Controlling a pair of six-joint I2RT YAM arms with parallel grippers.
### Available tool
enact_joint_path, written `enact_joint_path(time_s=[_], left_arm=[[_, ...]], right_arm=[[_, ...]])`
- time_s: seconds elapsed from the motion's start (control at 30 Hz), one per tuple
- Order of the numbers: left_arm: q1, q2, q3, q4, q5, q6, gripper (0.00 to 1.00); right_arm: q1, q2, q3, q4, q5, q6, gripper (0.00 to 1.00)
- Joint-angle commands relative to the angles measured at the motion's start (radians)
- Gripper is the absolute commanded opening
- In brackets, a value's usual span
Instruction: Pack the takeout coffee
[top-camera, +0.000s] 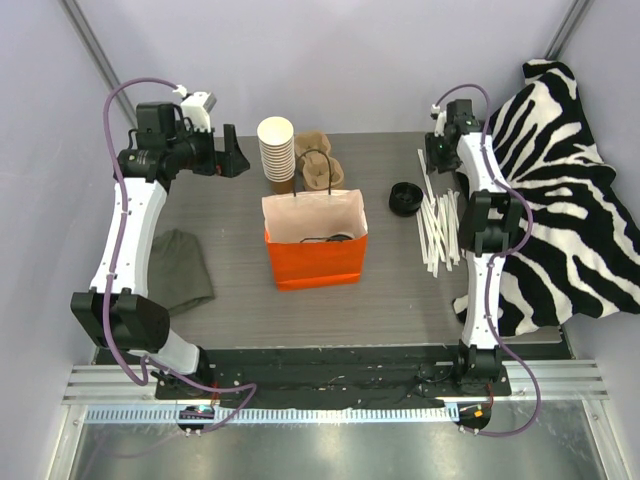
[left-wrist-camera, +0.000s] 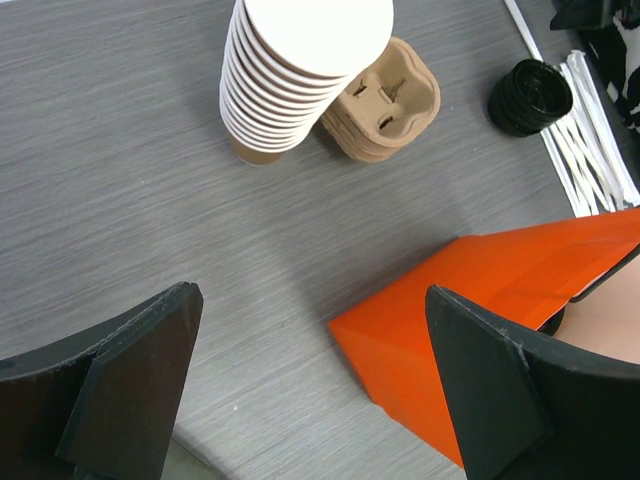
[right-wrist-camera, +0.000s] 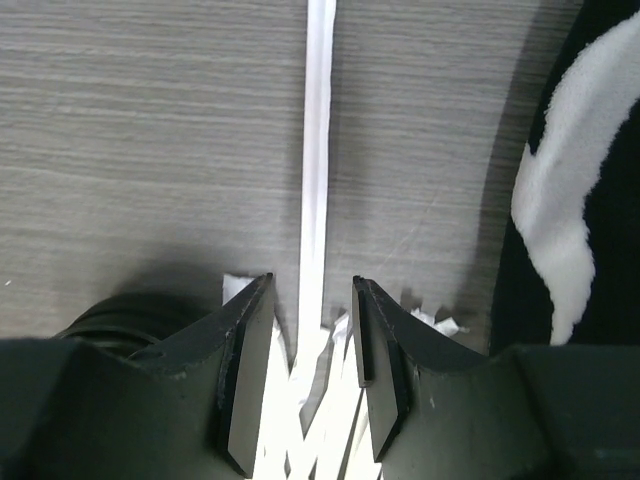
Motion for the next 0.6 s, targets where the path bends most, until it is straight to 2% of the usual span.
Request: enact_joint_path(time_s=[0.0, 0.4, 0.57], left_arm=[[-0.001, -0.002, 0.027, -0.019, -0.006, 0.025, 1.00], [-0.001, -0.019, -0.002, -0.025, -0.015, 0.010, 1.00], [-0.001, -0.019, 0.001, -0.031, -0.017, 0.008, 1.00]], right_arm=[[0.000, 0.024, 0.044, 0.082, -0.003, 0.008, 0.44], [0.000, 0.093, 0.039, 0.137, -0.009, -0.007, 0.43], [0.000, 0.108, 0.041, 0.156, 0.003, -0.012, 0.40]])
